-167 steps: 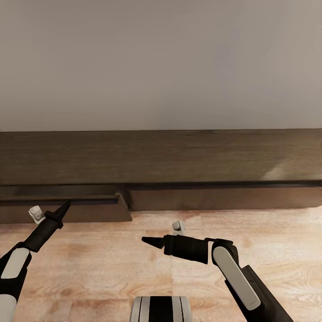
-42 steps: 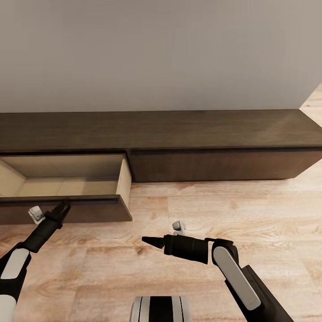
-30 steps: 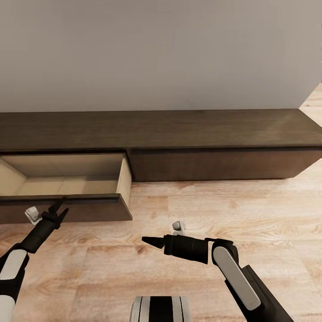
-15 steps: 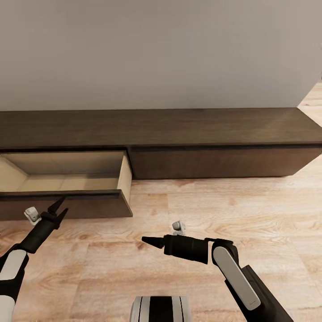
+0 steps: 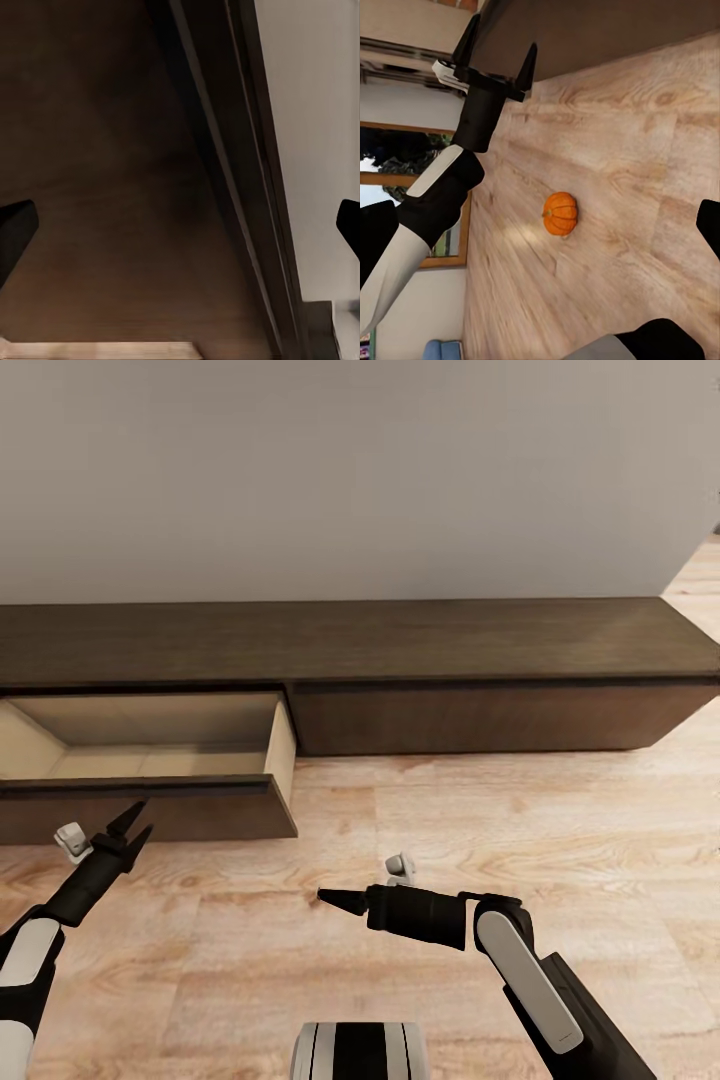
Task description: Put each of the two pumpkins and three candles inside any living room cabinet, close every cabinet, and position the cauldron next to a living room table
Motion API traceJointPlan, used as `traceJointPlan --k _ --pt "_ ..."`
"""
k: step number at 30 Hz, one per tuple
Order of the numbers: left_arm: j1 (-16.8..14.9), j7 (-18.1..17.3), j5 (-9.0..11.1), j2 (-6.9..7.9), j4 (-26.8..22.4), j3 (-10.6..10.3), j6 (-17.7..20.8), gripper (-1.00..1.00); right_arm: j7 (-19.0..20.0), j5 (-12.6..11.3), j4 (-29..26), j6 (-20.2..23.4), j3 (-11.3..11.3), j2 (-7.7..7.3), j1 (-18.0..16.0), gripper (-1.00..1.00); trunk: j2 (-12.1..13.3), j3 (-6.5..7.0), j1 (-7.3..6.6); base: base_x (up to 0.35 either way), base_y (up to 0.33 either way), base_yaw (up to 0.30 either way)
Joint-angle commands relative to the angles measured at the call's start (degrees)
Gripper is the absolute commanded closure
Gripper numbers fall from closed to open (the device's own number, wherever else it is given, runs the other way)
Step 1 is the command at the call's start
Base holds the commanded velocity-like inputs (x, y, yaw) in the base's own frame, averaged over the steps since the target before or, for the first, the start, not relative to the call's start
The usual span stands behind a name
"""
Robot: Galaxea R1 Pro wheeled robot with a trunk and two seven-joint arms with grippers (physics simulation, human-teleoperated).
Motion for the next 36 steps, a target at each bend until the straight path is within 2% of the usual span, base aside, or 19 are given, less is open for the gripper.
traceJointPlan --k 1,11,17,19,32,36 --pt "-0.03 -0.07 0.32 0.0 0.03 0.06 0.44 -1.0 0.32 0.31 -0.01 0.1 0.02 -0.03 -0.03 -1.0 -0.01 -0.03 -0.02 -0.114 0.0 0.0" --pt "-0.04 -0.06 0.32 -0.09 0.02 0.06 0.44 -1.0 0.28 0.31 0.0 0.15 0.1 0.06 -0.03 -1.0 -0.01 -0.03 -0.02 -0.107 0.0 0.0" --pt "-0.03 -0.08 0.37 -0.09 0.02 0.06 0.51 -1.0 0.2 0.31 -0.02 0.18 0.11 0.06 -0.03 -1.0 -0.01 -0.03 -0.02 -0.018 0.0 0.0" --pt "-0.03 -0.04 0.36 -0.04 0.01 0.1 0.52 -1.0 0.24 0.31 -0.02 0.18 0.11 0.06 -0.03 -1.0 0.01 0.41 -0.07 -0.003 0.0 0.0" --pt "-0.03 0.0 0.3 0.05 0.03 0.14 0.56 -1.0 0.27 0.31 0.03 0.18 0.03 0.06 -0.03 -1.0 0.01 0.41 -0.07 0.0 0.0 0.0" --pt "0.01 0.0 0.3 0.08 0.03 0.14 0.6 -1.0 0.27 0.31 0.06 0.18 0.02 -0.01 -0.03 -1.0 0.07 1.3 -0.18 0.0 0.0 0.0"
